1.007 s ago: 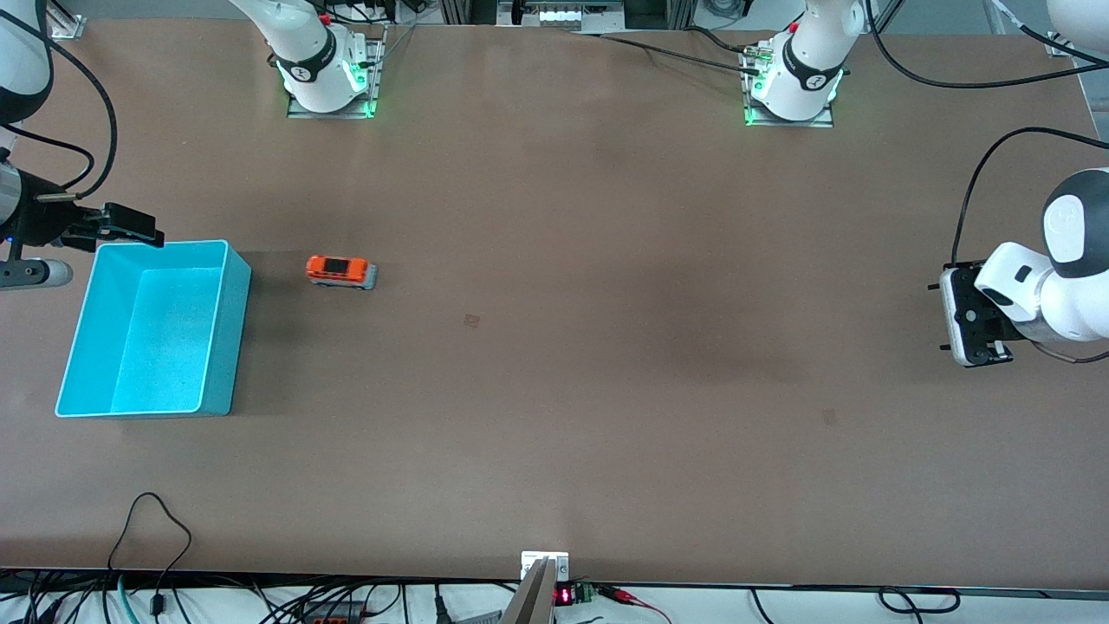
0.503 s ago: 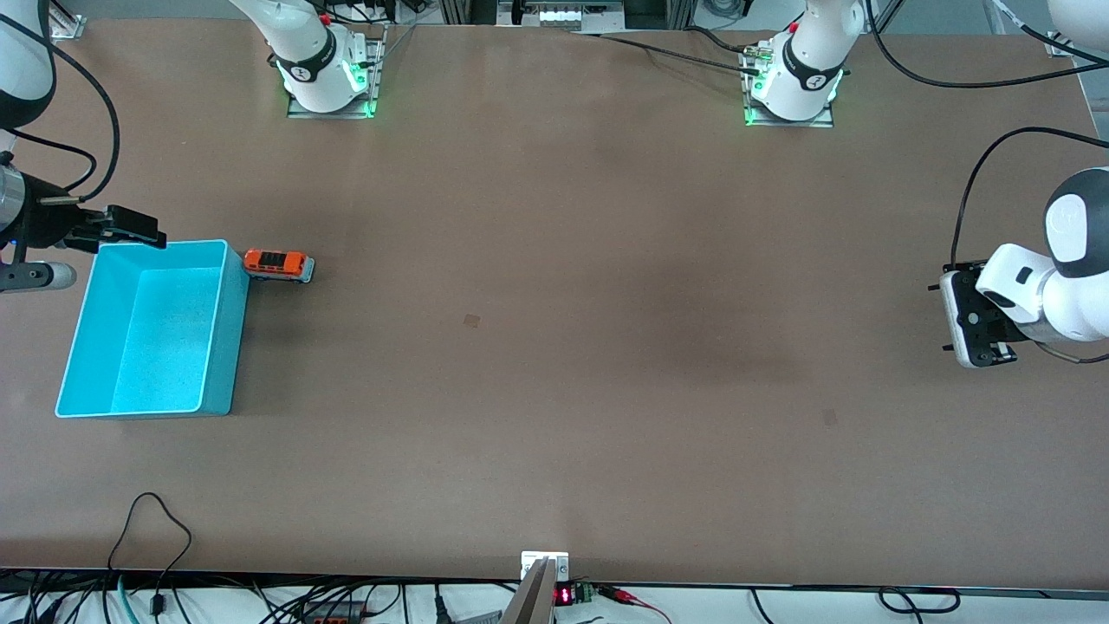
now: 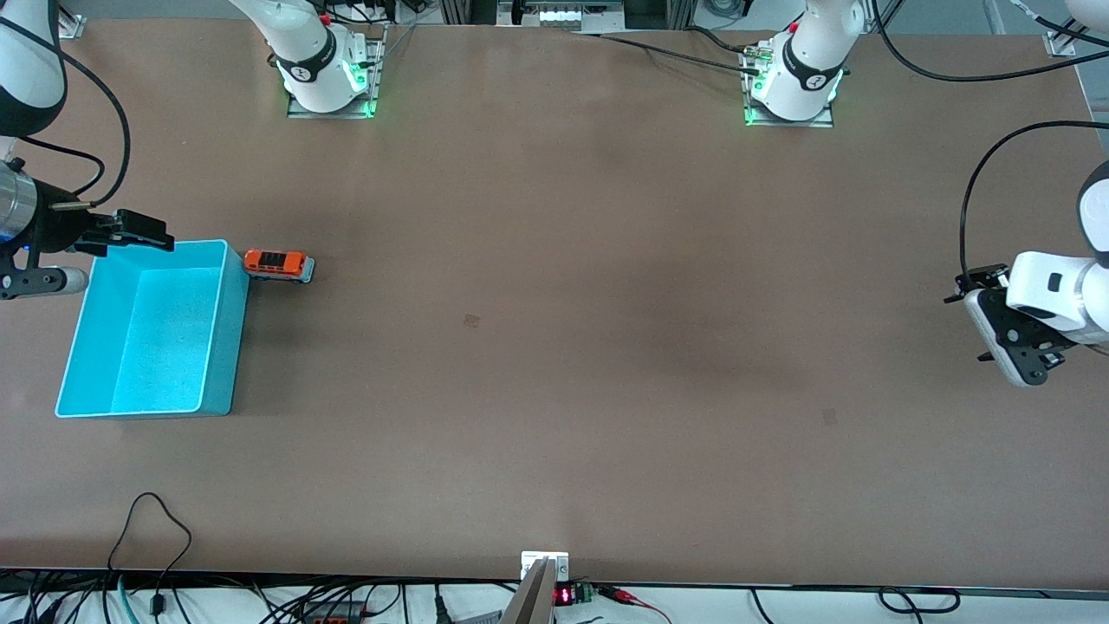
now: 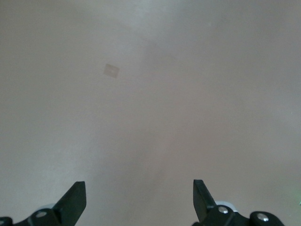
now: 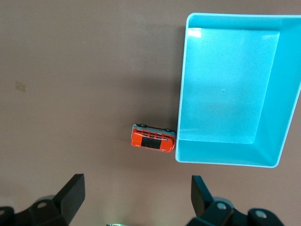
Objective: Wind up bus and store in blue box
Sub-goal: 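Move the right gripper over the bus while the left gripper withdraws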
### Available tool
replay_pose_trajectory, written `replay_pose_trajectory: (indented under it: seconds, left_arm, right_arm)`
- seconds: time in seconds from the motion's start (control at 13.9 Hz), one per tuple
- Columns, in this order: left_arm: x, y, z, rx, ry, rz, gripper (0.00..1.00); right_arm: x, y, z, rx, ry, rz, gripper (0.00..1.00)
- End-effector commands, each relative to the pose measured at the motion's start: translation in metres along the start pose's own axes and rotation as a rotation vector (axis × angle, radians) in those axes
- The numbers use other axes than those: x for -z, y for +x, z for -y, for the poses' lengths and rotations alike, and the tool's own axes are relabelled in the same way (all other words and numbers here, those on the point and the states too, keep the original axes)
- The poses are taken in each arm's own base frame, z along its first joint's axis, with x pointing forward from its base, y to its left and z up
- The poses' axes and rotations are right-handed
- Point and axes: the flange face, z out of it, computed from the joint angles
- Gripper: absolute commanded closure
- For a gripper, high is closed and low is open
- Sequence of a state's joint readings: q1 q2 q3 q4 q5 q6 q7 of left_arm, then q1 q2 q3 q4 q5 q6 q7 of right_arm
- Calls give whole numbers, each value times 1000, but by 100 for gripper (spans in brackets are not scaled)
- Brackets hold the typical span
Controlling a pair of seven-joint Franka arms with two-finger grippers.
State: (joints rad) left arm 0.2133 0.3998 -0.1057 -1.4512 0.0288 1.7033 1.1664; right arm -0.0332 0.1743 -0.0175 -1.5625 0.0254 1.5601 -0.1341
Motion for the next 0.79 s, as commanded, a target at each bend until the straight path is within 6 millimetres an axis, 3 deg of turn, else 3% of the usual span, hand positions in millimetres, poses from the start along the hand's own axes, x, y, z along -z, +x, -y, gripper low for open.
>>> replay_pose_trajectory:
  seconds: [0.0, 0.22, 0.5, 0.72]
  left_arm:
    - [14, 3, -6, 83, -11, 21, 0]
    - [29, 7, -19, 229, -15, 18, 0]
    - [47, 31, -38, 372, 4, 4, 0]
    - [72, 37, -52, 608, 35, -23, 0]
  right_arm:
    - [-1, 3, 2, 9, 10, -9, 0]
    - [-17, 13, 11, 26, 29, 18, 0]
    - [-52, 28, 33, 103, 30, 57, 0]
    - [-81, 19, 49, 204, 31, 61, 0]
